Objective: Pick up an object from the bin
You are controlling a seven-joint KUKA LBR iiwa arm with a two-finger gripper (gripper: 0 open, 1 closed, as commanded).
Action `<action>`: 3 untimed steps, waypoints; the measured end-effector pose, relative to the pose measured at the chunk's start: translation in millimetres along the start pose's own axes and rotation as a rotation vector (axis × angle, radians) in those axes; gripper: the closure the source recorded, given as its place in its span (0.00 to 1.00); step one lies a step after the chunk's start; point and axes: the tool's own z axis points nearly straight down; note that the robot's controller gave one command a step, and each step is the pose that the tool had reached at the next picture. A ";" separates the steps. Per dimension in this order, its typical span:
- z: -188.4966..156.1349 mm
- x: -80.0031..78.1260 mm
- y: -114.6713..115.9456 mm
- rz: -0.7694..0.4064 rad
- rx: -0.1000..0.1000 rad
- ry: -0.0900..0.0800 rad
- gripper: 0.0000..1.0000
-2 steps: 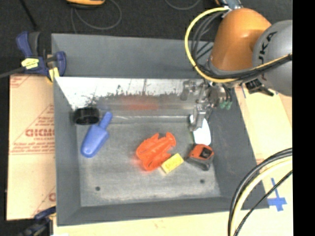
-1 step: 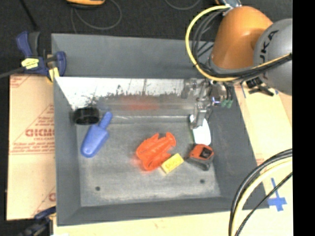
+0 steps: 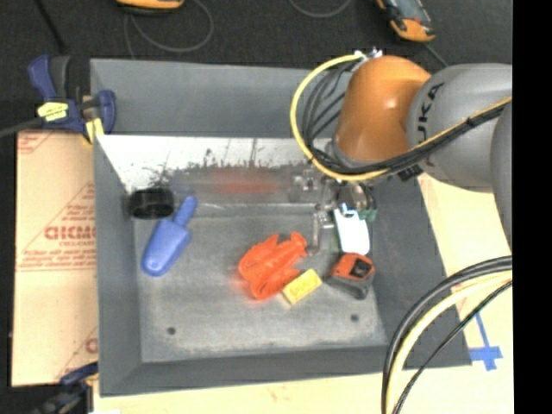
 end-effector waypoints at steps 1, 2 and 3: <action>8.9 1.1 37.6 -0.052 -0.002 0.004 0.00; 1.0 6.6 36.7 -0.127 -0.002 0.005 0.00; 58.1 5.0 38.2 -0.203 0.000 -0.004 0.00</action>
Offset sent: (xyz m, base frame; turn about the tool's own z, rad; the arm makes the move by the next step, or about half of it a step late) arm -0.0133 0.0370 0.0020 -0.1640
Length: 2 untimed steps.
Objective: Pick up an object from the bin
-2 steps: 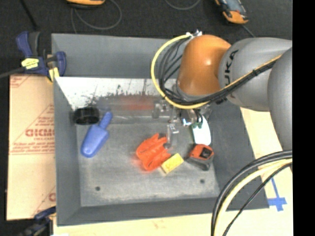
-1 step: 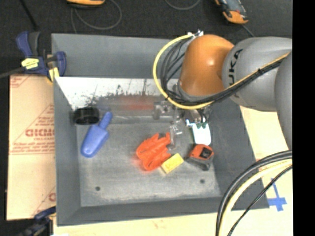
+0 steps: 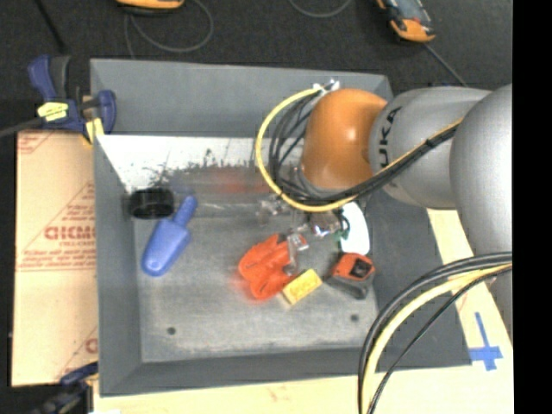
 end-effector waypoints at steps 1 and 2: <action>16.1 -8.0 11.8 -0.022 0.000 0.000 1.00; 16.7 -7.9 11.9 -0.022 0.000 0.000 1.00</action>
Offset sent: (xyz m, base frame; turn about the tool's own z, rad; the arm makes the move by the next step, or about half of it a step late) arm 0.0000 0.0000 0.0000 0.0000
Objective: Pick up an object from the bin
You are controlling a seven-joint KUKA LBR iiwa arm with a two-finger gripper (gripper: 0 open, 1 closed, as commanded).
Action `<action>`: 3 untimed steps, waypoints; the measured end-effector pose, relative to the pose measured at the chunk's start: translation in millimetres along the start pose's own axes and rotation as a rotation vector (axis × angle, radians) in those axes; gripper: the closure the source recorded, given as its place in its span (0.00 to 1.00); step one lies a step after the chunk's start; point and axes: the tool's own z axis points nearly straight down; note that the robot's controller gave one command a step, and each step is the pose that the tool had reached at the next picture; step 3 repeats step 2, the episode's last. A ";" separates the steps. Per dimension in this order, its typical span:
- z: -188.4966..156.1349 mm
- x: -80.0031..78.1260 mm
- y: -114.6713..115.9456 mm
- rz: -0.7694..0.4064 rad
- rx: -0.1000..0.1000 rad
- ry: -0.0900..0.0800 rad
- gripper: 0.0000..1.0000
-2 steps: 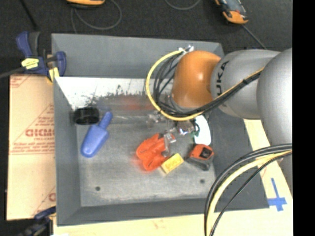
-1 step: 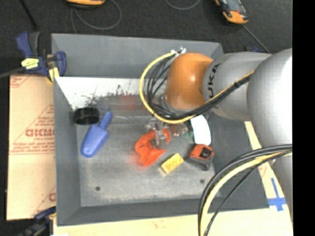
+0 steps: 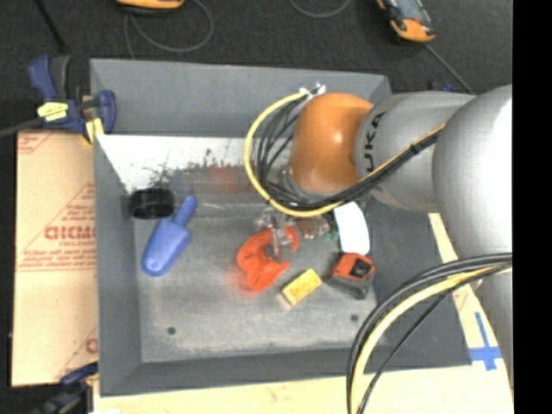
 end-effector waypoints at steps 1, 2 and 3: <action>-3.2 1.3 0.3 0.000 -0.001 0.005 1.00; -22.6 3.0 0.4 0.001 -0.004 0.014 1.00; -22.6 3.0 0.4 0.001 -0.004 0.014 1.00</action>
Offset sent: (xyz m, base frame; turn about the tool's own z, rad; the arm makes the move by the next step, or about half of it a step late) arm -0.0001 0.0001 0.0351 0.0000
